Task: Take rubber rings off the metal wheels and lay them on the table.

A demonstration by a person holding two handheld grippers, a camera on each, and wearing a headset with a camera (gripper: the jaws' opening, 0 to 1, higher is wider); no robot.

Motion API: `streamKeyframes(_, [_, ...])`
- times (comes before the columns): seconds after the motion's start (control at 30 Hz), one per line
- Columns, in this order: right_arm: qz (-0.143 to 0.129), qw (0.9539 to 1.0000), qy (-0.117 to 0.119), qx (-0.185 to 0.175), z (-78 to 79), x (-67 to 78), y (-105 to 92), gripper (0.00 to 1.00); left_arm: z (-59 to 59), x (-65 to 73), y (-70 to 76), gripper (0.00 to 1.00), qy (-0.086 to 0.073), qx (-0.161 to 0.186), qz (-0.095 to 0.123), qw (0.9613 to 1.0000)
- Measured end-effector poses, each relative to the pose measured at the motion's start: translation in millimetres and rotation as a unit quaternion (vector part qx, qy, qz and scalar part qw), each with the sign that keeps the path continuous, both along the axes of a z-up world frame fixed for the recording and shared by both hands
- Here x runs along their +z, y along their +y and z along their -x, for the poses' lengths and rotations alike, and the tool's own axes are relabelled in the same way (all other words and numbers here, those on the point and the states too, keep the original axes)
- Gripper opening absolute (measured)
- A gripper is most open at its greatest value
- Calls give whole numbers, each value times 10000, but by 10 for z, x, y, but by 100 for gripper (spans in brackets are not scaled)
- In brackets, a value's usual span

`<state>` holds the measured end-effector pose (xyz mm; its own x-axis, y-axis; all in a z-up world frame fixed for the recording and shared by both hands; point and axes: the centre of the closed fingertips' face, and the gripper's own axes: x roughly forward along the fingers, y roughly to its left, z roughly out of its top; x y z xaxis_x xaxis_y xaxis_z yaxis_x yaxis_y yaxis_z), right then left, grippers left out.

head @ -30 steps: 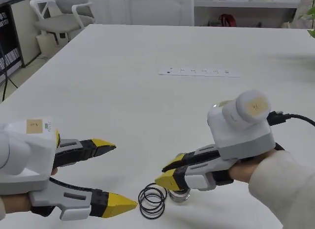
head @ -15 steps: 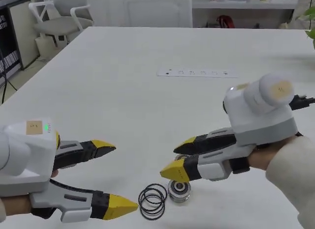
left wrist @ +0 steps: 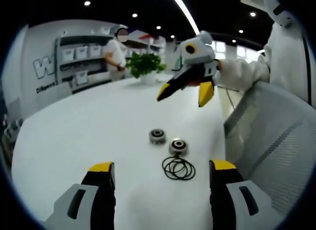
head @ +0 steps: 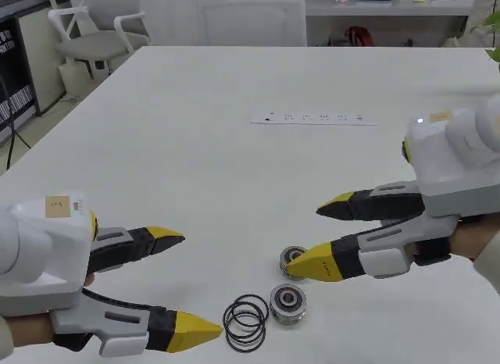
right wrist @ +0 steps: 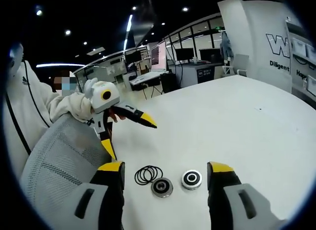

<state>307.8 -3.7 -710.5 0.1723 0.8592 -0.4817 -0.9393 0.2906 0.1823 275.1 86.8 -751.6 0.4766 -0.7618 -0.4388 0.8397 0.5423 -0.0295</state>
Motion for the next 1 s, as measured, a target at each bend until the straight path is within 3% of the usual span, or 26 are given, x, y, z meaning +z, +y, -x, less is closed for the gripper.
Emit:
streamKeyframes(0.63, [-315,9993,-70,-186,111,15,-337,82,23,-25,-4,80,41,-33,-47,10000])
streamKeyframes(0.87, [-424,9985,-2,-351,173,-79,-453,87,44,-51,-16,80,71,-84,-78,9999])
streamKeyframes(1.0, [-237,9989,17,-408,230,-207,-533,88,51,-54,-26,80,73,-118,-88,9999])
